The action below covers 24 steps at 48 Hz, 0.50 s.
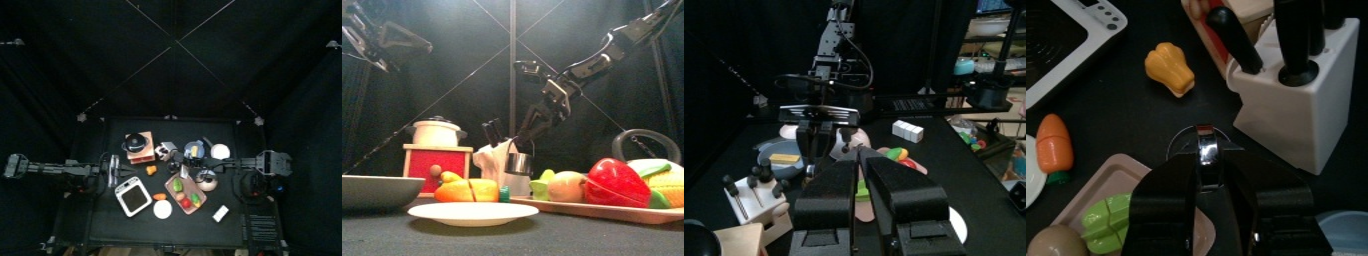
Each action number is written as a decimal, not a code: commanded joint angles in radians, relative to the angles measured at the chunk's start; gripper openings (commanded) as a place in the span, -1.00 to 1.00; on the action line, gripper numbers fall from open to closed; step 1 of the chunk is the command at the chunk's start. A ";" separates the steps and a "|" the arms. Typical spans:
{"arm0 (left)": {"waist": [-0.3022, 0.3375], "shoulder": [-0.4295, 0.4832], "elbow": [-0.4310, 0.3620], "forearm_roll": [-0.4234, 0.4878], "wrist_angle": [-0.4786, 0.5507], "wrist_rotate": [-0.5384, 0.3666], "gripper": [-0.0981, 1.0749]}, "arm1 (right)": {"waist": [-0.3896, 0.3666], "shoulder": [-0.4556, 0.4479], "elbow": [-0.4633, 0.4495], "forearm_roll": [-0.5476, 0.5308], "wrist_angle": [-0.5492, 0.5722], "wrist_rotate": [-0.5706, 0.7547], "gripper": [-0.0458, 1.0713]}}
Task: Place cookie cutter inbetween plate and knife holder
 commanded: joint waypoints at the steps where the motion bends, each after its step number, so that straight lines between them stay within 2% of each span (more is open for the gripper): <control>1: 0.002 0.002 -0.011 0.002 -0.009 0.002 0.06 | -0.003 0.002 -0.035 0.000 -0.009 0.000 0.18; 17: 0.003 0.002 -0.011 0.002 -0.009 0.002 0.06 | -0.003 0.069 -0.075 0.005 -0.003 0.002 0.19; 24: 0.003 0.002 -0.009 0.002 -0.008 0.002 0.06 | -0.003 0.078 -0.084 0.008 -0.002 0.002 0.31</control>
